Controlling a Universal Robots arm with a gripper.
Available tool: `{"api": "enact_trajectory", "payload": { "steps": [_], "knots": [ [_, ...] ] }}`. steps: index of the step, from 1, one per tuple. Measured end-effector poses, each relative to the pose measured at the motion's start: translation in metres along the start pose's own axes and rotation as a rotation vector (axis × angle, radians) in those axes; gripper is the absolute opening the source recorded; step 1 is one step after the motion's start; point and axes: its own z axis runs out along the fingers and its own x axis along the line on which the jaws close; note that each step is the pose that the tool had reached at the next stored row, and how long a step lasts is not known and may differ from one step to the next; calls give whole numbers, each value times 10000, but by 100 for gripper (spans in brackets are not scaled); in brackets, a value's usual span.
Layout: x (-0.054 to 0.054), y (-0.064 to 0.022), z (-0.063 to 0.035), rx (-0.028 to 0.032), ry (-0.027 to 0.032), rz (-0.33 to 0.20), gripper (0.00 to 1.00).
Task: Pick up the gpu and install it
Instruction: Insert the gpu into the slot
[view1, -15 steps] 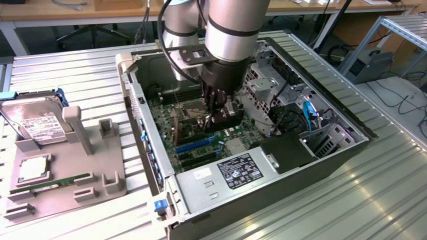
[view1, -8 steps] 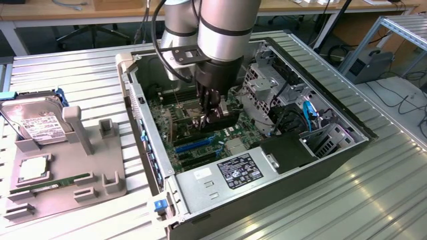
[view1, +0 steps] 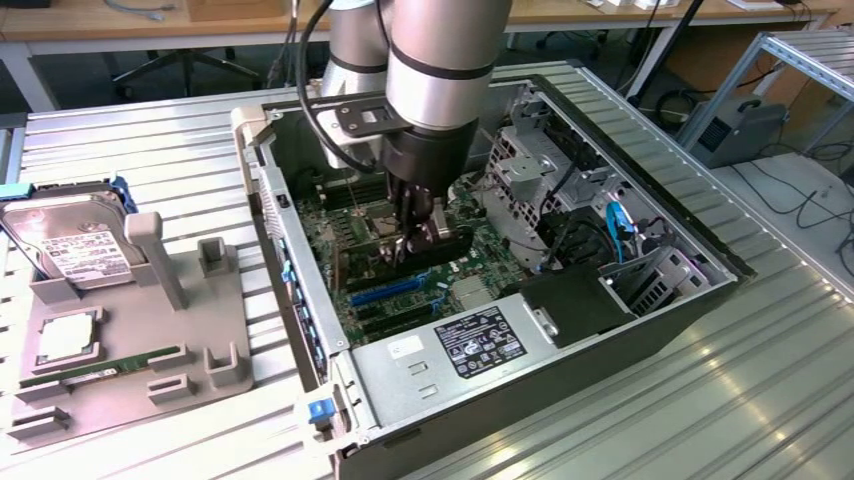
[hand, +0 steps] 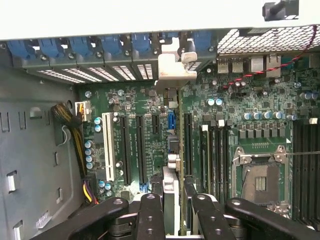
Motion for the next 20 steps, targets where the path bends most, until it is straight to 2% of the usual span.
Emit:
{"api": "enact_trajectory", "payload": {
  "steps": [4, 7, 13, 20],
  "knots": [
    [-18, 5, 22, 7, 161, -1, 27],
    [-37, 7, 36, 10, 244, -1, 27],
    [-52, 56, 56, 12, 304, -1, 27],
    [-51, 101, 104, 12, 310, -1, 27]
  ]
}}
